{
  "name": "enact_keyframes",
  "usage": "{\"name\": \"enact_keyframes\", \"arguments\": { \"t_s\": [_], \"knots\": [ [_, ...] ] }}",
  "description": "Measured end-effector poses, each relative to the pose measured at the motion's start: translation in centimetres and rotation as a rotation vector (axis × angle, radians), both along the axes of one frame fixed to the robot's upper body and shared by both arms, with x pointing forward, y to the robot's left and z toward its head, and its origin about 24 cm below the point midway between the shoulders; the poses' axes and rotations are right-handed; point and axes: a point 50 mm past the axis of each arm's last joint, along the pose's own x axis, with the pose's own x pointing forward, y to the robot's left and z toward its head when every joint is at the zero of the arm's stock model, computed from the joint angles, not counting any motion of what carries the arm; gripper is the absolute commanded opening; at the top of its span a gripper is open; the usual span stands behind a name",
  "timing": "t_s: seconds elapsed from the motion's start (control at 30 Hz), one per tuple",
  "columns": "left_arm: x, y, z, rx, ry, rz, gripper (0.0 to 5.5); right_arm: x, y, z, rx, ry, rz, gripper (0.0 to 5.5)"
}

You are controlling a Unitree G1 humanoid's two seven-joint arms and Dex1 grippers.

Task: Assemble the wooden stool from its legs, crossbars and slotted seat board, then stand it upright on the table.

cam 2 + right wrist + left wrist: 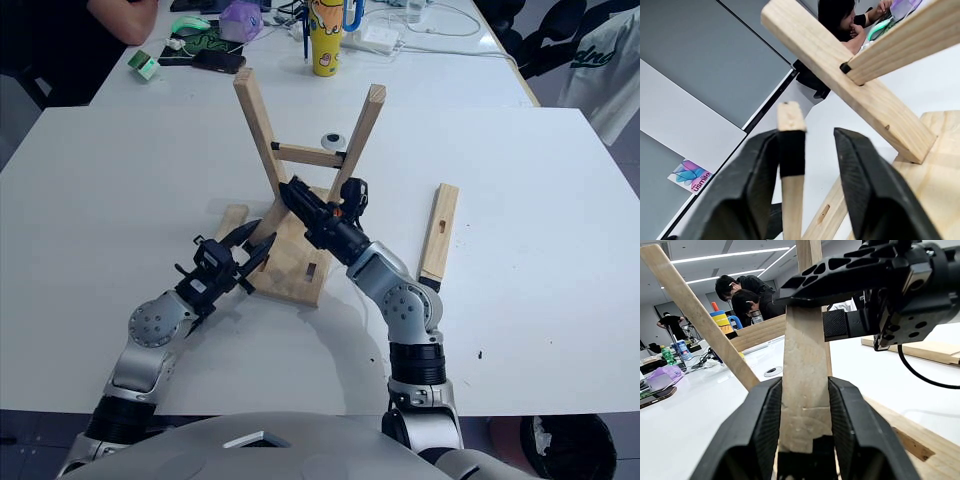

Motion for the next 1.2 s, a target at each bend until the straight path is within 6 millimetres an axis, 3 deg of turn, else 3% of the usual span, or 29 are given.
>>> {"name": "enact_keyframes", "arguments": {
  "t_s": [0.17,0.47,0.5,0.9,1.03,1.2],
  "knots": [
    [0.0,0.1,0.0,0.002,0.001,0.002,1.34,-0.1,0.2,0.2,0.013,-0.006,0.001,0.67],
    [0.1,0.0,-0.2,0.005,0.004,0.006,1.34,-0.1,0.3,0.4,0.021,-0.01,0.009,0.5],
    [0.1,0.0,-0.2,0.009,0.002,0.008,1.7,-0.1,0.3,0.4,0.02,-0.01,0.008,0.5],
    [0.9,2.1,1.0,-0.048,-0.04,0.101,3.54,0.2,-0.4,-0.3,-0.029,0.016,-0.048,0.44],
    [1.5,3.3,2.3,-0.075,-0.095,0.167,3.58,-0.3,-1.9,-0.7,-0.05,0.046,-0.065,0.44],
    [1.8,3.4,2.2,-0.04,-0.102,0.194,3.58,-2.8,-3.7,0.2,-0.078,0.072,-0.082,0.44]
  ]
}}
